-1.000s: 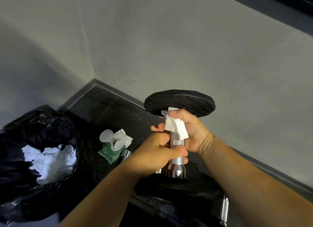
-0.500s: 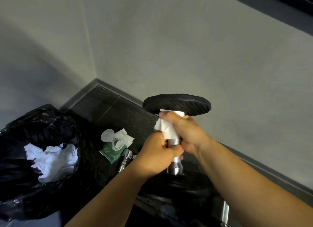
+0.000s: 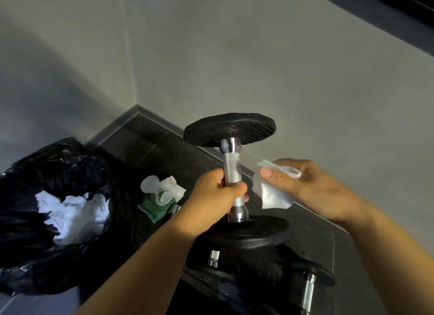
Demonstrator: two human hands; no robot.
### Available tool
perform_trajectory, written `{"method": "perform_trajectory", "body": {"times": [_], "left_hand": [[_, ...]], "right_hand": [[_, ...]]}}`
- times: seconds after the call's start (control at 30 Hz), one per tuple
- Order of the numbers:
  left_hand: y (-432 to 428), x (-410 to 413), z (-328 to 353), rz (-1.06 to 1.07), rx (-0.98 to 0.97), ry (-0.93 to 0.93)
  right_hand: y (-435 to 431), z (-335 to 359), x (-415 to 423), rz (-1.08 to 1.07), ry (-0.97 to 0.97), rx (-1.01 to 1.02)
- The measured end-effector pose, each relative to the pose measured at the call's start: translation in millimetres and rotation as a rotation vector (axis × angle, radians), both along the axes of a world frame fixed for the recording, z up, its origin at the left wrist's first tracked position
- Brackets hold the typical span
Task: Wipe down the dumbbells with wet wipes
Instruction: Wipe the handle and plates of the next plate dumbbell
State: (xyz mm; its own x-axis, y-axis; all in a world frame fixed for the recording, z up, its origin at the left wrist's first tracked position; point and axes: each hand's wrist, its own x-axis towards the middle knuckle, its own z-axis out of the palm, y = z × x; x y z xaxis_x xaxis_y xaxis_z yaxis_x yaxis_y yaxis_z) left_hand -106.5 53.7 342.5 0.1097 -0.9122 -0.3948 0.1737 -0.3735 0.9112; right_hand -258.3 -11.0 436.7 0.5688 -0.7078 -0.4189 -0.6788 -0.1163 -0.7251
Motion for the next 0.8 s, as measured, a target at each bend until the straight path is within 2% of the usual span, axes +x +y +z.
{"method": "perform_trajectory", "body": {"times": [0.17,0.3,0.43,0.63,0.73,0.8], "left_hand": [[-5,1,-1,0.118,0.004,0.025],[-5,3,0,0.162,-0.017,0.048],[-6,5,1,0.183,-0.054,0.032],[-5,7,3,0.212,-0.075,0.047],[-6,9,5,0.231,-0.056,0.118],[-7,11,5,0.248,-0.054,0.147]], "right_hand": [[9,-13,20,0.259,0.339,-0.03],[3,-19,29,0.273,0.439,0.063],[-2,-34,39,0.35,0.566,0.07],[-11,-39,56,0.414,0.386,0.202],[-11,-41,58,0.359,0.237,0.281],[-11,-46,58,0.325,0.204,0.288]]}}
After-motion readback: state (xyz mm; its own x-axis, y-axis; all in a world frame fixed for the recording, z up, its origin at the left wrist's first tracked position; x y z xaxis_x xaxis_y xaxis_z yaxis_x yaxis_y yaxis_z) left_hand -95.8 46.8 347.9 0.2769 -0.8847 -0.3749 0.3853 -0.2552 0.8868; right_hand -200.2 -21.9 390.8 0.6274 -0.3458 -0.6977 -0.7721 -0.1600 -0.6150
